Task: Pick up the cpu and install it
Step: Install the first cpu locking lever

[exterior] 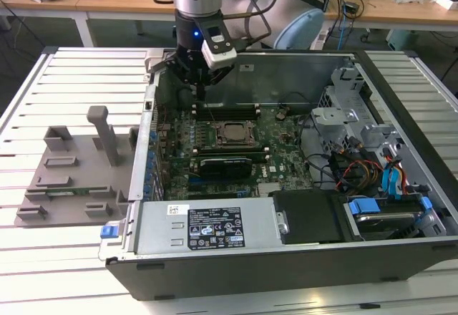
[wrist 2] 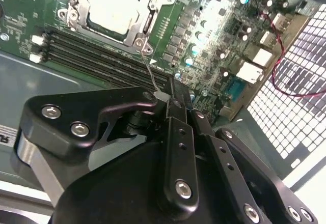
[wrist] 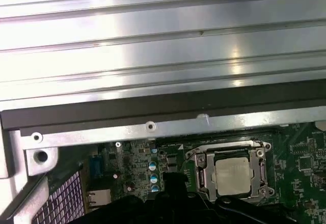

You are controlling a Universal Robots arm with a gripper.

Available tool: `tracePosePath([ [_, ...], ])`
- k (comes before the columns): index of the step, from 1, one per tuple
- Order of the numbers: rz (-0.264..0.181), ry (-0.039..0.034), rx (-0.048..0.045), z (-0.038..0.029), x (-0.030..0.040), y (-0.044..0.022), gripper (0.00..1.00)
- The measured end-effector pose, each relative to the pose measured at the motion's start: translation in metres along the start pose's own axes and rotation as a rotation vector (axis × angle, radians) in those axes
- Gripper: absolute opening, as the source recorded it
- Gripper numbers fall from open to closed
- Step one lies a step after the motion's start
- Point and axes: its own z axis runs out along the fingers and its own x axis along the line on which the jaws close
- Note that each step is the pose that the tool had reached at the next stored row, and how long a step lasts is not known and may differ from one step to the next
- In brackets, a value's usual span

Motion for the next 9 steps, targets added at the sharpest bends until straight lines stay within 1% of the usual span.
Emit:
tracePosePath([
  [3,-0.001,0.0,0.0,0.0026,0.0028,0.0031,0.11],
  [9,-0.006,-0.0002,-0.0001,0.0103,0.0032,0.0056,0.11],
])
